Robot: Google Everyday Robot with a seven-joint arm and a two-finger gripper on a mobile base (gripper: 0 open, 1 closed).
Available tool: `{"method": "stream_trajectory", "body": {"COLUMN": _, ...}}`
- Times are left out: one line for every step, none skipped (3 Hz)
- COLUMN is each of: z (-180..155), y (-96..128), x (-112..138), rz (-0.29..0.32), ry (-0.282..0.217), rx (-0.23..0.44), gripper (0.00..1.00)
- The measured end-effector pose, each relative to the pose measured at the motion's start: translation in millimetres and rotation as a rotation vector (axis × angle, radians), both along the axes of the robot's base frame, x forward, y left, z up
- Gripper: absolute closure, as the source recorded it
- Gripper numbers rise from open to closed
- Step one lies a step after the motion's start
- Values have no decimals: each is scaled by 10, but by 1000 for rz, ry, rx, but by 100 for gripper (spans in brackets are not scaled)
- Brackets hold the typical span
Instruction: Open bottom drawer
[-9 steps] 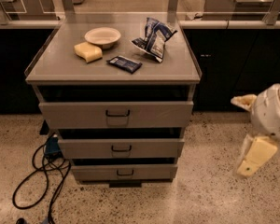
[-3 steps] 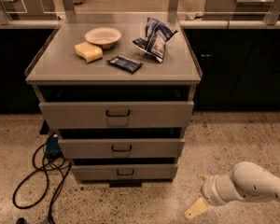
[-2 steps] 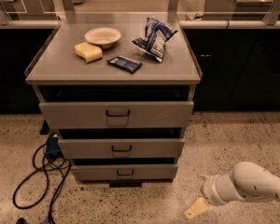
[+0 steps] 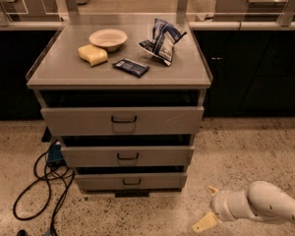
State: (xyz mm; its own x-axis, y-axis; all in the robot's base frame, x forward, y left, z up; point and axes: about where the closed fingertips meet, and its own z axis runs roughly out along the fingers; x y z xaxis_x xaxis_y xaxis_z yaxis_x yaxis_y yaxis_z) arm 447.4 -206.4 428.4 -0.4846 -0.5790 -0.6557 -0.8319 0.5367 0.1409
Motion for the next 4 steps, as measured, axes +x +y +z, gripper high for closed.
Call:
{"method": "stream_trajectory", "body": {"z": -485, "y": 321, "x": 282, "rz": 28, "ry": -119, "rx": 69, "gripper": 0}}
{"method": "stream_trajectory", "body": {"z": -1042, "y": 566, "x": 573, "rz": 3, "ry": -201, "rx": 116, "gripper": 0}}
{"method": "stream_trajectory", "body": {"z": -1764, "y": 845, "x": 702, "rz": -35, "ry": -197, "rx": 155, "gripper": 0}}
{"method": "stream_trajectory", "body": {"z": -2541, "y": 1182, "x": 651, "rz": -87, "ry": -148, "rx": 186, "gripper": 0}}
